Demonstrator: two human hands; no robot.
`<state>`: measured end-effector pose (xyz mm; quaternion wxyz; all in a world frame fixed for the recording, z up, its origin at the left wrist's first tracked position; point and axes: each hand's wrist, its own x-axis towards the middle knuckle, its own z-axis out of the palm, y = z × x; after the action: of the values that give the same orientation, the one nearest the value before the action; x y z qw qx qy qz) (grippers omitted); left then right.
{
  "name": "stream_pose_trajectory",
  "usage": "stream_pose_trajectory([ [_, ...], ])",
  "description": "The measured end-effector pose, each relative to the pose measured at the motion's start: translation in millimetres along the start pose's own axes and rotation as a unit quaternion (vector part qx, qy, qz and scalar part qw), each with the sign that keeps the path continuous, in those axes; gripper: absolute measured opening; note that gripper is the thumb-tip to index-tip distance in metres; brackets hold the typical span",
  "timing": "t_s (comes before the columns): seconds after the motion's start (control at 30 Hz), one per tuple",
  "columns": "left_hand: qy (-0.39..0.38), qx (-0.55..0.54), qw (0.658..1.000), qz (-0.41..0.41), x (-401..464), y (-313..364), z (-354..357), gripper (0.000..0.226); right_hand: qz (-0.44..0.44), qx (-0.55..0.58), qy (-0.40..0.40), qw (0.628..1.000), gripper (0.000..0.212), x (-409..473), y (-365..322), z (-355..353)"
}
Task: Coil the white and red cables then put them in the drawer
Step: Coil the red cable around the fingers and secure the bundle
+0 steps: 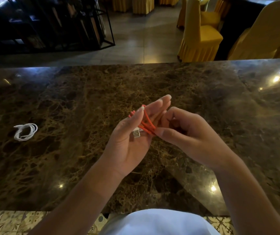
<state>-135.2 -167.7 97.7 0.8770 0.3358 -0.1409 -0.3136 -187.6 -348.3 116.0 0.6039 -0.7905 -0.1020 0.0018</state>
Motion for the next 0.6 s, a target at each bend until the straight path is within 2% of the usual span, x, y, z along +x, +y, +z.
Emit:
stream_pose_trajectory([
  [0.07,0.009,-0.025,1.000,-0.006,0.5,-1.4,1.8,0.027,-0.013,-0.010,0.008,1.000,0.021,0.4,-1.6,-3.8],
  [0.1,0.021,-0.030,0.999,-0.007,1.7,-1.6,2.3,0.024,-0.017,-0.037,0.012,0.999,0.027,0.9,-1.7,-6.4],
  [0.13,0.033,-0.036,0.999,-0.002,3.3,-1.4,1.7,0.025,-0.019,-0.071,0.013,0.997,0.027,1.5,-1.2,-9.1],
  [0.23,0.062,-0.056,0.996,0.021,7.0,4.5,-2.7,0.030,-0.031,-0.130,0.011,0.991,0.008,4.3,2.0,-12.1],
  [0.33,0.052,-0.041,0.998,0.003,3.6,4.4,-2.4,0.031,-0.051,-0.057,0.058,0.995,0.018,6.1,8.0,-8.6],
  [0.43,0.030,-0.060,0.998,0.000,-0.4,1.8,5.2,0.027,-0.052,0.023,0.098,0.994,0.010,8.4,9.6,-3.4],
  [0.53,0.047,-0.110,0.993,0.007,1.7,7.5,2.4,0.031,-0.077,0.071,0.205,0.973,0.007,6.9,11.4,-10.6],
  [0.6,0.074,-0.059,0.995,-0.015,0.0,7.2,-7.0,0.038,-0.116,0.044,0.258,0.958,0.013,7.3,9.6,-21.6],
])
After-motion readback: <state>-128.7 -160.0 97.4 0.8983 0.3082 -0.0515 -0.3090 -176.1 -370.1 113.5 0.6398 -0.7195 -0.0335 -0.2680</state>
